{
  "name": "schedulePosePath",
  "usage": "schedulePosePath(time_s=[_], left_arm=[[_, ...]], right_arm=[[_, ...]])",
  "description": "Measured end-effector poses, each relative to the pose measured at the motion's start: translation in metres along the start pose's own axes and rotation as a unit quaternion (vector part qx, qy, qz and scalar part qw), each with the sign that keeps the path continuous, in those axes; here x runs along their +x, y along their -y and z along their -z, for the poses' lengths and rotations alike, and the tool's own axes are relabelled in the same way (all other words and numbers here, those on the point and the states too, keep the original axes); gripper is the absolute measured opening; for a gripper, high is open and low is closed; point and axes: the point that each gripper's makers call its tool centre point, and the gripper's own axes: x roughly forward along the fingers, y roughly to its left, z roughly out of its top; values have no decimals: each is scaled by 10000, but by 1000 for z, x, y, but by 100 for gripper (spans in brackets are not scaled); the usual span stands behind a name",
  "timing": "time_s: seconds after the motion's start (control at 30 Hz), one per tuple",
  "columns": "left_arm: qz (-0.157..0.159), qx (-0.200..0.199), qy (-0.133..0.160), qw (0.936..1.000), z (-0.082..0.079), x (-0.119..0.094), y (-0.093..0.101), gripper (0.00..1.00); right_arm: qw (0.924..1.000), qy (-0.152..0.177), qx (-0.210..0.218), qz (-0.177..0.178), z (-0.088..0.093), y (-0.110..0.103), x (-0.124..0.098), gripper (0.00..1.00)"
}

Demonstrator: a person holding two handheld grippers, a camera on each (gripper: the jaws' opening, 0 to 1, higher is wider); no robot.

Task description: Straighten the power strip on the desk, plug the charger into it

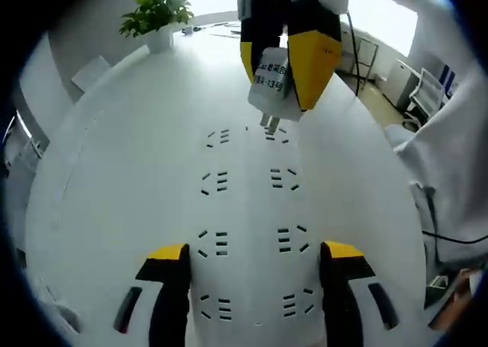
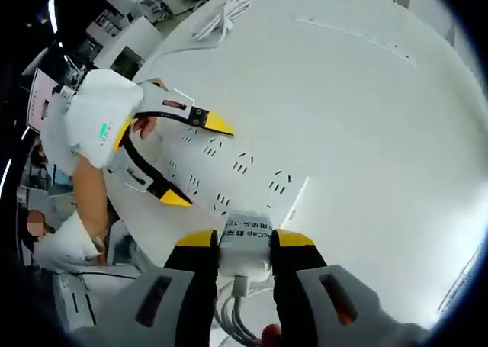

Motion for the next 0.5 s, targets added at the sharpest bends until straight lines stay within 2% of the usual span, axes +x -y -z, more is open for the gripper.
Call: schedulePosePath(time_s=[0.1, 0.13, 0.17, 0.5], left_arm=[[-3, 1, 4, 10000, 1, 0, 0, 70], [1, 0, 8, 10000, 1, 0, -1, 70], [1, 3, 12, 10000, 1, 0, -1, 70], [-11, -4, 21, 10000, 1, -1, -4, 70]], right_arm=[[9997, -139, 105, 176, 2, 6, 4, 27], [9993, -181, 278, 154, 3, 3, 4, 27], [9995, -159, 229, 143, 2, 4, 3, 27], [9946, -267, 962, 298, 6, -4, 6, 27]])
